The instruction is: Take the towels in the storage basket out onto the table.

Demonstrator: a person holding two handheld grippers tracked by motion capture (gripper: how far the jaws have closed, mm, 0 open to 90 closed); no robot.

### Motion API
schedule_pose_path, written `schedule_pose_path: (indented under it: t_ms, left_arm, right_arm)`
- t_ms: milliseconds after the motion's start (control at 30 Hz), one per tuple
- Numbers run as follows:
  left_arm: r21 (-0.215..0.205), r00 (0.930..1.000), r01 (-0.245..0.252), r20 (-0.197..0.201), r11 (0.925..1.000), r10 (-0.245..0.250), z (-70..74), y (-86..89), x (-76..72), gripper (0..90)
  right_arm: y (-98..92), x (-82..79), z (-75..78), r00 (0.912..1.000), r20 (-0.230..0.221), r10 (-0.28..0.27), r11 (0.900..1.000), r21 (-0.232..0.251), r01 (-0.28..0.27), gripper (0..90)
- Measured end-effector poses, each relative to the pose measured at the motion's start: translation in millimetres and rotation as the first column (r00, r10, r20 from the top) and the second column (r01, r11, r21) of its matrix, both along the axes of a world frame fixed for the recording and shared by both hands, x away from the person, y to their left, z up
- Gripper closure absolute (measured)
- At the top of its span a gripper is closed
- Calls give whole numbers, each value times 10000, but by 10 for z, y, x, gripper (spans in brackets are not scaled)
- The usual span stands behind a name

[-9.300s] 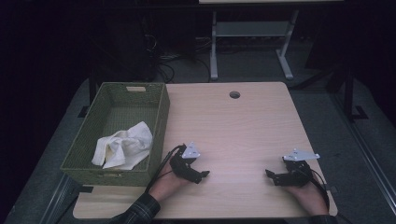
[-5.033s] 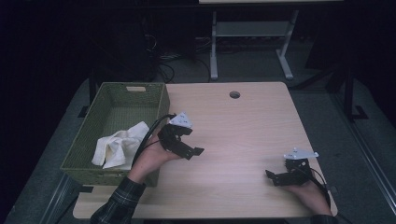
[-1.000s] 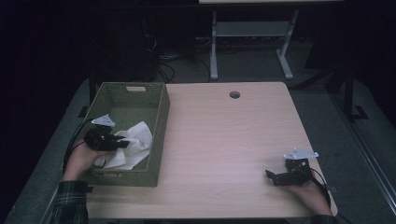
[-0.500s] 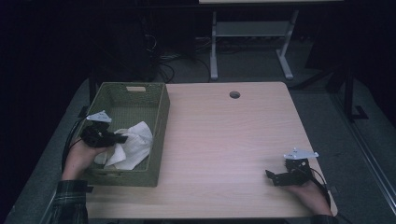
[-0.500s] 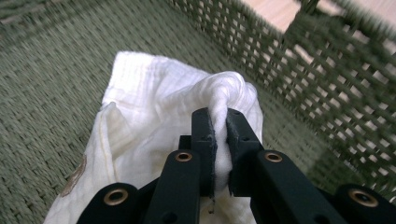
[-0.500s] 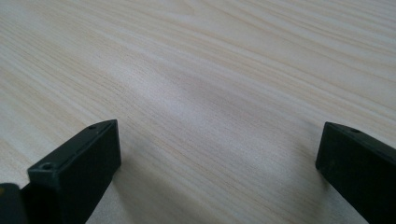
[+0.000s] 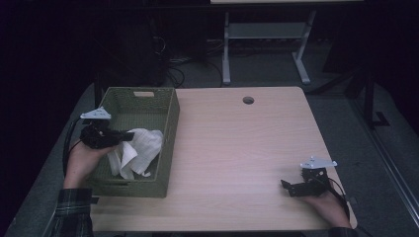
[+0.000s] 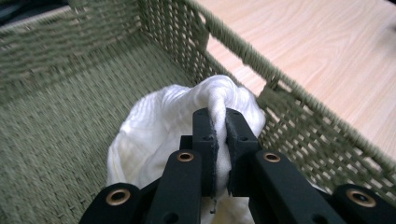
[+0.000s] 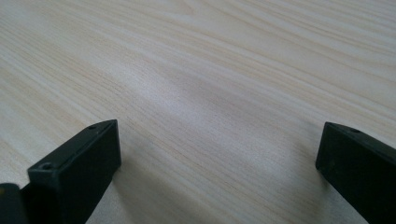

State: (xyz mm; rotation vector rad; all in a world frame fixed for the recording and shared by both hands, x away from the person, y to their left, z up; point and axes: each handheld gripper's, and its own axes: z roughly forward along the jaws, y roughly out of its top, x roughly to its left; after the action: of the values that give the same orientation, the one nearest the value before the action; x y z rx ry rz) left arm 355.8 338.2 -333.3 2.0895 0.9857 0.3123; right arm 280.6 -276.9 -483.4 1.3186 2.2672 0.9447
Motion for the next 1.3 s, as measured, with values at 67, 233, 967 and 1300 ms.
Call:
schedule_pose_path:
  t_ms: [67,233,967,1300]
  left_arm:
    - [-150,9999,20,120,9999,-19,54,6,-2,838]
    - [-287,9991,-148,400,9995,160,237,14,-5,839]
    - [-808,9882,593,1454,9950,-471,934,-376,65,840]
    - [-1034,9791,1135,1804,9881,-936,1132,-669,98,840]
  right_arm:
    - [0,0,0,10000,3,-6,10000,4,6,0]
    - [0,0,-1,10000,3,-9,10000,-3,9,0]
    - [0,0,-1,10000,7,-2,10000,8,2,0]
    - [-1,1,-1,10000,7,-42,10000,3,42,0]
